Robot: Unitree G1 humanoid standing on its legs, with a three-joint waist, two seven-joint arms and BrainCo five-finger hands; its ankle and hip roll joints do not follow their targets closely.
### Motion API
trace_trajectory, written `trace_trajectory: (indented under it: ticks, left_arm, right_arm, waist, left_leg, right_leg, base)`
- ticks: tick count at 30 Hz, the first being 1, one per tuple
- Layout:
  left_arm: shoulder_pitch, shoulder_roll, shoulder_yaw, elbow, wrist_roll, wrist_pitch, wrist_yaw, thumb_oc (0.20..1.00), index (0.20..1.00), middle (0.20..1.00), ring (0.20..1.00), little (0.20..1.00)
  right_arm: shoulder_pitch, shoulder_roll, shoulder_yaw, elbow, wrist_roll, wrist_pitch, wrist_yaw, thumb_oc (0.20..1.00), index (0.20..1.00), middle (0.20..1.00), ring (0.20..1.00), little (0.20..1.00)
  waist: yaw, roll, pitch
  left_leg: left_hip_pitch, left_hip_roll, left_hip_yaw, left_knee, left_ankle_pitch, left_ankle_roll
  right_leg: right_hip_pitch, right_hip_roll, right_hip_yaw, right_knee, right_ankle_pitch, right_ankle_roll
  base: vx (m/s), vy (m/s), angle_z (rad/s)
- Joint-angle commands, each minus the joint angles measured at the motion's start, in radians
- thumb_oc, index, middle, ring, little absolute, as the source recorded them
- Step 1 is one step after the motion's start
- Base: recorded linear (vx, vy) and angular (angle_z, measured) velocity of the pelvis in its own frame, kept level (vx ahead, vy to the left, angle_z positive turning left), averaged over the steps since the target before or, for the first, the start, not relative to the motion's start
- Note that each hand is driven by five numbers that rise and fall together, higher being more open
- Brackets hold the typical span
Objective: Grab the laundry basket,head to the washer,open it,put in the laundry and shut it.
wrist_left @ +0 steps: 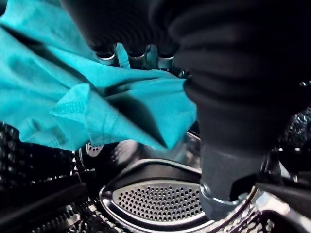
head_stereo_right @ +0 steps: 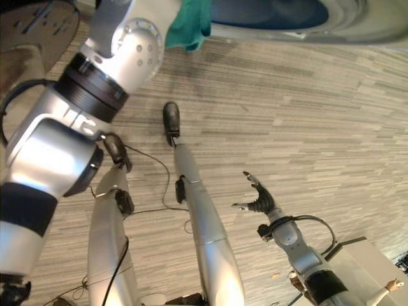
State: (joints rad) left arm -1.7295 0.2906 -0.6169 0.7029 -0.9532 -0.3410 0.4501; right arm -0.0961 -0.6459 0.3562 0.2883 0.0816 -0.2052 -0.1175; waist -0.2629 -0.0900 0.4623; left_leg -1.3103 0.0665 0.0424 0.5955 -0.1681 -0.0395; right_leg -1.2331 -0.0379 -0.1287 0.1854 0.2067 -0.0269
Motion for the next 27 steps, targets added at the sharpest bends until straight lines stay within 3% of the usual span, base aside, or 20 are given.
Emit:
trace_trajectory:
  ticks: [1,4,8,9,10,12,17,21,27]
  left_arm:
    - [-0.128,-0.039,-0.035,0.065,0.194,0.034,-0.064,1.000,1.000,1.000,1.000,1.000]
    - [-0.142,-0.010,-0.073,0.055,0.269,0.049,-0.067,1.000,1.000,1.000,1.000,1.000]
    - [-0.201,0.059,-0.181,0.001,0.557,0.096,-0.042,1.000,1.000,1.000,1.000,1.000]
    - [-0.199,0.059,-0.181,-0.005,0.565,0.100,-0.037,1.000,1.000,1.000,1.000,1.000]
    - [-0.229,0.090,-0.234,-0.015,0.739,0.151,-0.027,1.000,1.000,1.000,1.000,1.000]
    - [-0.286,0.117,-0.315,0.007,0.937,0.230,-0.007,1.000,1.000,1.000,1.000,1.000]
    - [-0.401,0.177,-0.475,0.017,1.277,0.351,-0.048,1.000,1.000,1.000,1.000,1.000]
    - [-0.369,0.232,-0.436,-0.073,1.369,0.368,-0.029,1.000,1.000,1.000,1.000,1.000]
    - [-0.123,0.383,-0.193,-0.344,1.538,0.353,0.202,1.000,1.000,1.000,1.000,1.000]
  right_arm:
    - [0.134,-0.059,-0.035,0.051,0.031,0.001,0.020,1.000,1.000,1.000,1.000,1.000]
    - [0.134,-0.057,-0.046,0.051,0.035,-0.004,0.026,1.000,1.000,1.000,1.000,1.000]
    - [0.135,-0.058,-0.071,0.049,0.053,-0.028,0.037,1.000,1.000,1.000,1.000,1.000]
    - [0.134,-0.057,-0.071,0.049,0.053,-0.028,0.037,1.000,1.000,1.000,1.000,1.000]
    - [0.132,-0.059,-0.085,0.046,0.059,-0.041,0.038,1.000,1.000,1.000,1.000,1.000]
    - [0.121,-0.065,-0.092,0.047,0.060,-0.049,0.036,1.000,1.000,1.000,1.000,1.000]
    - [0.068,-0.044,-0.077,0.058,0.061,-0.033,0.010,1.000,1.000,1.000,1.000,1.000]
    - [0.066,-0.028,-0.060,0.050,0.051,-0.032,-0.001,1.000,1.000,1.000,1.000,1.000]
    - [0.090,-0.004,0.027,0.037,0.013,-0.089,0.005,1.000,1.000,1.000,1.000,1.000]
  waist:
    - [-0.044,0.060,-0.125]
    - [-0.037,0.066,-0.123]
    - [-0.020,0.076,-0.119]
    - [-0.020,0.076,-0.117]
    - [-0.012,0.081,-0.116]
    - [-0.006,0.085,-0.111]
    - [0.017,0.095,-0.105]
    - [0.035,0.097,-0.100]
    - [0.055,0.076,-0.076]
  left_leg:
    - [0.032,0.088,-0.040,0.018,-0.092,0.029]
    - [0.032,0.086,-0.038,0.014,-0.088,0.030]
    - [0.027,0.081,-0.038,0.015,-0.081,0.030]
    - [0.027,0.081,-0.039,0.016,-0.081,0.030]
    - [0.027,0.082,-0.042,0.012,-0.076,0.027]
    - [0.024,0.082,-0.046,0.010,-0.071,0.025]
    - [0.020,0.079,-0.055,0.004,-0.062,0.023]
    - [0.023,0.075,-0.060,-0.002,-0.058,0.022]
    - [0.029,0.061,-0.076,0.003,-0.060,0.017]
  right_leg:
    - [-0.057,-0.056,-0.073,0.161,-0.180,0.085]
    - [-0.056,-0.060,-0.073,0.162,-0.181,0.084]
    - [-0.056,-0.066,-0.073,0.166,-0.181,0.083]
    - [-0.055,-0.066,-0.074,0.167,-0.181,0.083]
    - [-0.053,-0.069,-0.072,0.162,-0.180,0.085]
    - [-0.052,-0.073,-0.071,0.161,-0.179,0.087]
    - [-0.051,-0.078,-0.072,0.162,-0.178,0.090]
    - [-0.047,-0.084,-0.072,0.163,-0.179,0.090]
    - [-0.042,-0.081,-0.066,0.179,-0.191,0.088]
  base:
    - [0.00,0.013,0.06]
    - [0.00,0.005,0.07]
    - [0.00,0.000,0.03]
    - [0.00,0.000,0.00]
    - [0.00,0.000,0.00]
    - [-0.01,0.019,0.05]
    - [-0.01,0.038,0.09]
    - [-0.01,0.029,0.05]
    - [-0.01,0.018,-0.01]
